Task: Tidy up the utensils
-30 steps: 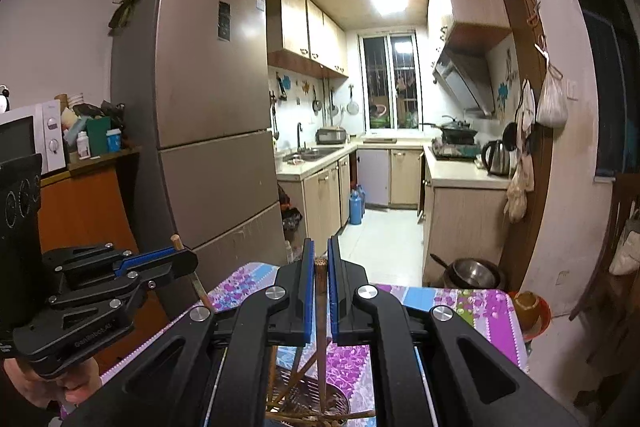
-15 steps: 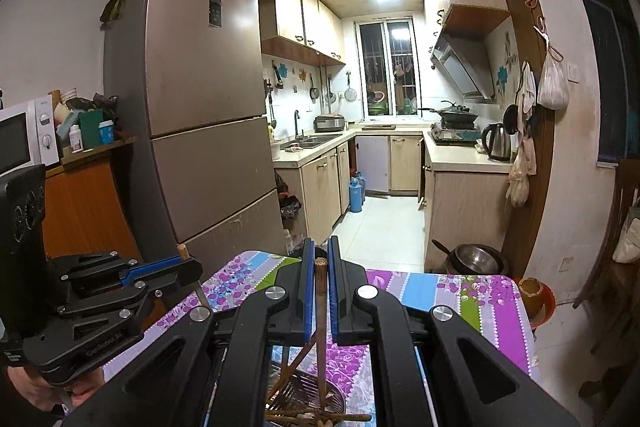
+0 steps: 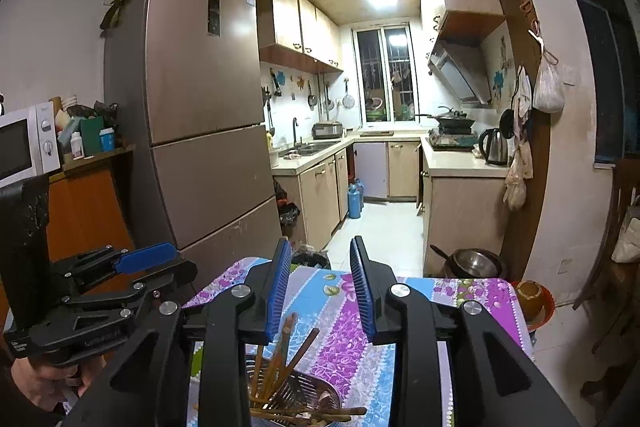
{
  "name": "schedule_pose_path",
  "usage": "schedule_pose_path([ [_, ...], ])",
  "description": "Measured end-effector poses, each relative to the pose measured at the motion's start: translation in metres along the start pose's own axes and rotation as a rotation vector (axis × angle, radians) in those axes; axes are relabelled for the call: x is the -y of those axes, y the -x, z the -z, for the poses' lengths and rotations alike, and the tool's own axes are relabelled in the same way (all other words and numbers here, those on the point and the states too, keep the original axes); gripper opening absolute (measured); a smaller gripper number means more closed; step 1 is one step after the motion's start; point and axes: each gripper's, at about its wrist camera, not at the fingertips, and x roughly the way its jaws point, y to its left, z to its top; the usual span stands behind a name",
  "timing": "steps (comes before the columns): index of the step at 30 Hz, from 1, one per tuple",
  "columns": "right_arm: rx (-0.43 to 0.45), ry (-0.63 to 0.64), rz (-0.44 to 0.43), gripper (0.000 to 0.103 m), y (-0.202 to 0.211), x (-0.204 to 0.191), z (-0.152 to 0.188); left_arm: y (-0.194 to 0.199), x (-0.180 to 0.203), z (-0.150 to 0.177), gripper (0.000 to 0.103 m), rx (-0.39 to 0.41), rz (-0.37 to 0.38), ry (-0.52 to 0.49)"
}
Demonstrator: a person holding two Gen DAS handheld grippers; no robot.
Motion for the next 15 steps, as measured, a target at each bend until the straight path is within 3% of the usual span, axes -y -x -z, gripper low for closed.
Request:
schedule_pose_path([
  [9,0.016,0.001,0.003,0.032,0.014,-0.001,0.001,0.018,0.001,0.005,0.042,0.02,-0.024,-0.012],
  [11,0.038,-0.009,-0.002,0.034,0.028,0.0,0.006,0.033,-0.004,0.012,0.05,0.043,-0.043,-0.012],
  [13,0.07,-0.014,-0.006,0.04,0.049,0.001,0.015,0.051,-0.007,0.022,0.058,0.073,-0.059,-0.004],
  [15,0.114,-0.008,0.003,0.06,0.08,-0.004,0.033,0.077,-0.011,0.041,0.071,0.116,-0.089,0.0],
])
